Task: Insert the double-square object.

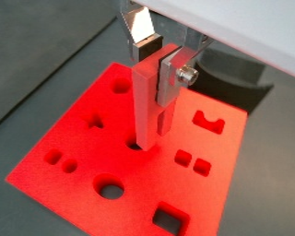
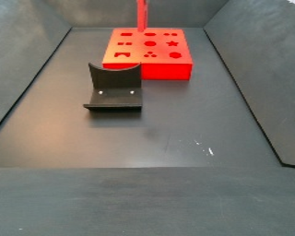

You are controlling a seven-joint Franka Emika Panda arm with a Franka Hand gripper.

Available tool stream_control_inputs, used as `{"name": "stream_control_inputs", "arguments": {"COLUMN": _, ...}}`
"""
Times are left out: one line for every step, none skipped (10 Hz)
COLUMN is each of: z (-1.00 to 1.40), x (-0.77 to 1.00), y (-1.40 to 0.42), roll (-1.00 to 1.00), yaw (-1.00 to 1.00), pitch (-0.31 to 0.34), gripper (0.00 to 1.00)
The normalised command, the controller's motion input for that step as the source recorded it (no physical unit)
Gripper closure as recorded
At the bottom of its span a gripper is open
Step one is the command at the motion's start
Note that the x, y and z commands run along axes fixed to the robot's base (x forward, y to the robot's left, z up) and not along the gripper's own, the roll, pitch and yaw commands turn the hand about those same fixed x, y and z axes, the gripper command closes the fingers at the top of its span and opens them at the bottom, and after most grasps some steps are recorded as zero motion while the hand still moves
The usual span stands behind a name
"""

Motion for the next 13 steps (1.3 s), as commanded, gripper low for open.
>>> {"name": "stream_control_inputs", "arguments": {"z": -0.13, "x": 0.39, "y": 0.0, "roll": 0.03, "yaw": -0.45, "pitch": 0.236, "gripper": 1.0}}
{"name": "stream_control_inputs", "arguments": {"z": 0.0, "x": 0.42, "y": 0.0, "roll": 0.06, "yaw": -0.49, "pitch": 0.121, "gripper": 1.0}}
{"name": "stream_control_inputs", "arguments": {"z": 0.0, "x": 0.24, "y": 0.0, "roll": 0.05, "yaw": -0.71, "pitch": 0.046, "gripper": 1.0}}
{"name": "stream_control_inputs", "arguments": {"z": 0.0, "x": 0.08, "y": 0.0, "roll": 0.02, "yaw": -0.92, "pitch": 0.0, "gripper": 1.0}}
{"name": "stream_control_inputs", "arguments": {"z": 0.0, "x": 0.0, "y": 0.0, "roll": 0.02, "yaw": -1.0, "pitch": 0.0, "gripper": 1.0}}
{"name": "stream_control_inputs", "arguments": {"z": 0.0, "x": 0.0, "y": 0.0, "roll": 0.01, "yaw": -1.0, "pitch": 0.0, "gripper": 1.0}}
{"name": "stream_control_inputs", "arguments": {"z": 0.0, "x": 0.0, "y": 0.0, "roll": 0.02, "yaw": -1.0, "pitch": 0.0, "gripper": 1.0}}
{"name": "stream_control_inputs", "arguments": {"z": 0.0, "x": 0.0, "y": 0.0, "roll": 0.02, "yaw": -1.0, "pitch": 0.0, "gripper": 1.0}}
{"name": "stream_control_inputs", "arguments": {"z": 0.0, "x": 0.0, "y": 0.0, "roll": 0.01, "yaw": -1.0, "pitch": -0.001, "gripper": 1.0}}
{"name": "stream_control_inputs", "arguments": {"z": 0.01, "x": 0.0, "y": 0.0, "roll": 0.0, "yaw": -1.0, "pitch": 0.0, "gripper": 1.0}}
{"name": "stream_control_inputs", "arguments": {"z": 0.01, "x": 0.05, "y": 0.0, "roll": 0.0, "yaw": -0.99, "pitch": 0.0, "gripper": 1.0}}
{"name": "stream_control_inputs", "arguments": {"z": 0.0, "x": 0.14, "y": 0.0, "roll": 0.01, "yaw": -0.92, "pitch": 0.0, "gripper": 1.0}}
{"name": "stream_control_inputs", "arguments": {"z": 0.0, "x": 0.31, "y": 0.0, "roll": 0.02, "yaw": -0.79, "pitch": 0.0, "gripper": 1.0}}
